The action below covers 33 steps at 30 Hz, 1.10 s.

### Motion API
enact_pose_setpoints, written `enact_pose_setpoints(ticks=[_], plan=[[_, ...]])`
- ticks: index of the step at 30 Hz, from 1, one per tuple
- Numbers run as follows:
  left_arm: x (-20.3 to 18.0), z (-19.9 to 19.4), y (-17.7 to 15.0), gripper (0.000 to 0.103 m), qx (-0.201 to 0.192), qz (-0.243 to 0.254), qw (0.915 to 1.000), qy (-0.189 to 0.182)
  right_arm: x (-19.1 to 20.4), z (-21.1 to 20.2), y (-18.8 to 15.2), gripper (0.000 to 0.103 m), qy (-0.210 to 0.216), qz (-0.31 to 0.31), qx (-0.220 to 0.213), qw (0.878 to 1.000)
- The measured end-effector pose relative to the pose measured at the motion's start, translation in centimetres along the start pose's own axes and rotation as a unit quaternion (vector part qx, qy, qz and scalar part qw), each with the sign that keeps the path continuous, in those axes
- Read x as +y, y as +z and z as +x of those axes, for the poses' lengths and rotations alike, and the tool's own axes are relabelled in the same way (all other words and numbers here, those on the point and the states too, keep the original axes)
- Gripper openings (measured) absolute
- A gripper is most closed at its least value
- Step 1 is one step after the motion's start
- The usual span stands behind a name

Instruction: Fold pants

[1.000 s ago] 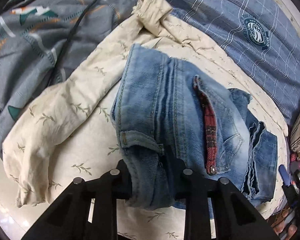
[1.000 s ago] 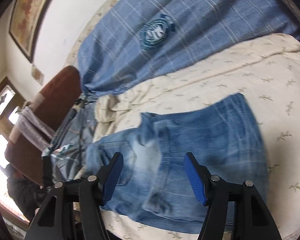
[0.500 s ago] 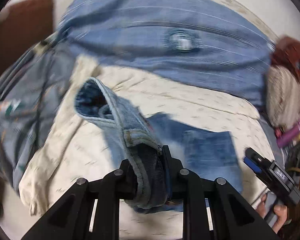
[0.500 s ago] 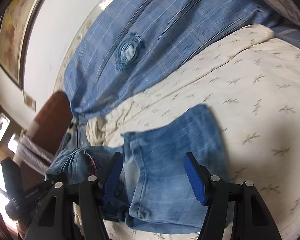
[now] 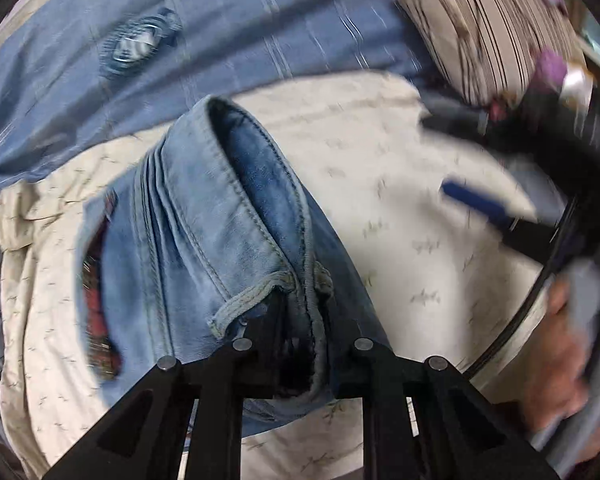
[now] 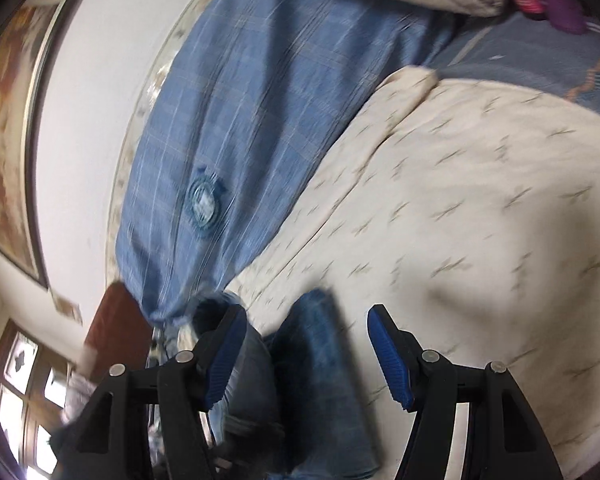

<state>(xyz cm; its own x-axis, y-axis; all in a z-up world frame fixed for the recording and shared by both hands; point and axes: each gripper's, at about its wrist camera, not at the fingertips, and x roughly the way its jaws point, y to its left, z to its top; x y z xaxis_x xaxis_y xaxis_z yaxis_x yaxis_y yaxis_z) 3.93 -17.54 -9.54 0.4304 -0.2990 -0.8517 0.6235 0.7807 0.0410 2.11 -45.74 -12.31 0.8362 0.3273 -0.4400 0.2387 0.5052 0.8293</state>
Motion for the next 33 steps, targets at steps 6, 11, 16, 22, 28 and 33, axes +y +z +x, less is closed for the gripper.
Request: enact_pose_setpoints(ticks=[6, 11, 16, 22, 28, 33], plan=[[-0.6, -2.2, -1.5, 0.046, -0.019, 0.037, 0.9974, -0.059, -1.0, -0.7, 1.0, 0.066, -0.004, 0.006, -0.006, 1.000], [2.4, -7.4, -3.2, 0.057, -0.080, 0.039, 0.9938, -0.066, 1.1, 0.1, -0.3, 0.066, 0.028, -0.030, 0.009, 0.999], [8.9, -9.0, -4.0, 0.057, -0.112, -0.024, 0.9935, -0.004, 5.4, -0.1, -2.7, 0.066, 0.068, -0.125, -0.005, 0.990], [16.1, -6.7, -3.3, 0.057, -0.124, -0.132, 0.9804, 0.077, 9.4, 2.1, -6.0, 0.066, 0.131, -0.194, 0.028, 0.972], [16.8, -3.1, -1.8, 0.058, -0.128, -0.141, 0.9762, 0.103, 11.3, 6.1, -7.0, 0.066, 0.165, -0.185, 0.057, 0.967], [17.5, -0.6, -0.9, 0.058, -0.116, -0.155, 0.9777, 0.081, 10.7, 10.3, -6.4, 0.067, 0.132, -0.141, 0.081, 0.978]])
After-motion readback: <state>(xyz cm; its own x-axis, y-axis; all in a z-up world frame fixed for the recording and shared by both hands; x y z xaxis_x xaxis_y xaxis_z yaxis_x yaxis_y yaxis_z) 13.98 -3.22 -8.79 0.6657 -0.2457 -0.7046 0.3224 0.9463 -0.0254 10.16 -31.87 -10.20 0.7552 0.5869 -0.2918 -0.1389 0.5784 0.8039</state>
